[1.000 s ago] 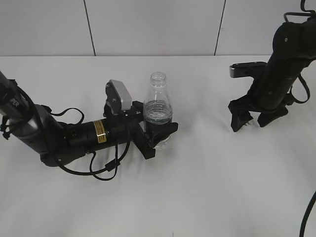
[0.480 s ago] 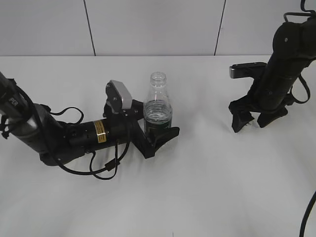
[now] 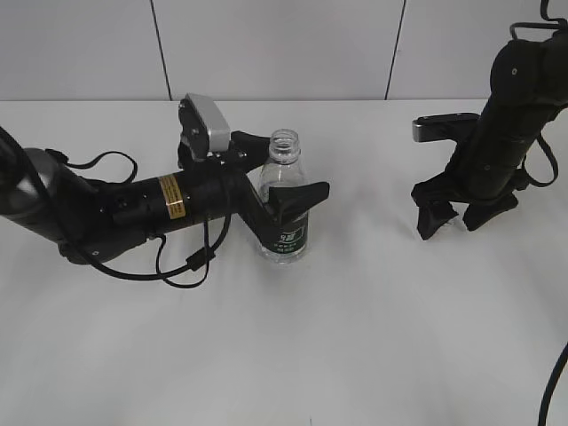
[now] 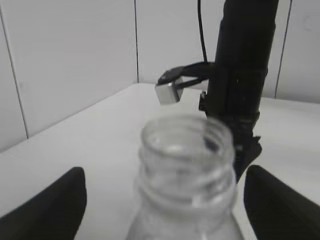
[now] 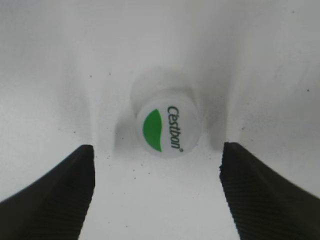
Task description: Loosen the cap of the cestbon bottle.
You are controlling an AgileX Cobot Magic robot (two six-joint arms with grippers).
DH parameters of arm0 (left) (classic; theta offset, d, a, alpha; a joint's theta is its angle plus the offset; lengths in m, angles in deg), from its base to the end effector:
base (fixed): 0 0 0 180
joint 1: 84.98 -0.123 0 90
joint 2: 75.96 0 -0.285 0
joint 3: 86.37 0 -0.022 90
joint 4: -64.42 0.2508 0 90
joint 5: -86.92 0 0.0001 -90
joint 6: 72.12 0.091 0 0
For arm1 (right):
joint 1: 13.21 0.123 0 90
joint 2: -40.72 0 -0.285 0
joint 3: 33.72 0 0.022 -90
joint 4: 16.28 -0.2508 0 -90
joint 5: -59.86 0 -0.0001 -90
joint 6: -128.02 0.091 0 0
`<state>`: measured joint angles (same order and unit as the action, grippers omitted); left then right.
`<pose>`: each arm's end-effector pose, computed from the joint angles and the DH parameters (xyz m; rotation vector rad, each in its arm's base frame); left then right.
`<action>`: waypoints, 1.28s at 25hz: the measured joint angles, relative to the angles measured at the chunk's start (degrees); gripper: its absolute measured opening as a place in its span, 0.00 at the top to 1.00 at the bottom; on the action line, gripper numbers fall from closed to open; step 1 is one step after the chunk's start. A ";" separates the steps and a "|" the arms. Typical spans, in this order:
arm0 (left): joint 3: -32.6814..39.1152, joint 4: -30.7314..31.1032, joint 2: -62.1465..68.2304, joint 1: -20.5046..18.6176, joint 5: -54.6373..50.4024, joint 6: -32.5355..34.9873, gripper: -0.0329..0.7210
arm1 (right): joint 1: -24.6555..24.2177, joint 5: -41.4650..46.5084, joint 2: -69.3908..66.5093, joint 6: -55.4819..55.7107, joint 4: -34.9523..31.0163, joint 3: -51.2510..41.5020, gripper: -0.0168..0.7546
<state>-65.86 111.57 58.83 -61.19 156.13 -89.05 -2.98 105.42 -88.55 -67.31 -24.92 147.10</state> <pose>0.3332 -0.2150 0.1013 0.9530 1.4107 -0.8784 0.3922 0.0807 0.1150 -0.5213 2.9828 0.1643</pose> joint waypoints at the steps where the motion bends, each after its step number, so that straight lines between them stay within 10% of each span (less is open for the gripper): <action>1: 0.01 0.05 -0.71 0.00 0.00 -0.84 0.19 | 0.00 0.00 0.00 0.00 0.00 0.00 0.21; 16: 0.06 -1.87 -16.01 0.00 -1.94 -14.96 0.19 | 0.00 0.71 5.51 -0.12 0.00 0.00 0.21; 32: -1.00 -23.17 -41.27 -0.94 -53.19 -15.47 0.19 | 0.00 11.89 16.99 0.64 0.01 0.00 0.21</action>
<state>-66.86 88.40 17.55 -62.13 102.94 -104.52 -2.98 117.32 -71.56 -66.67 -24.91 147.10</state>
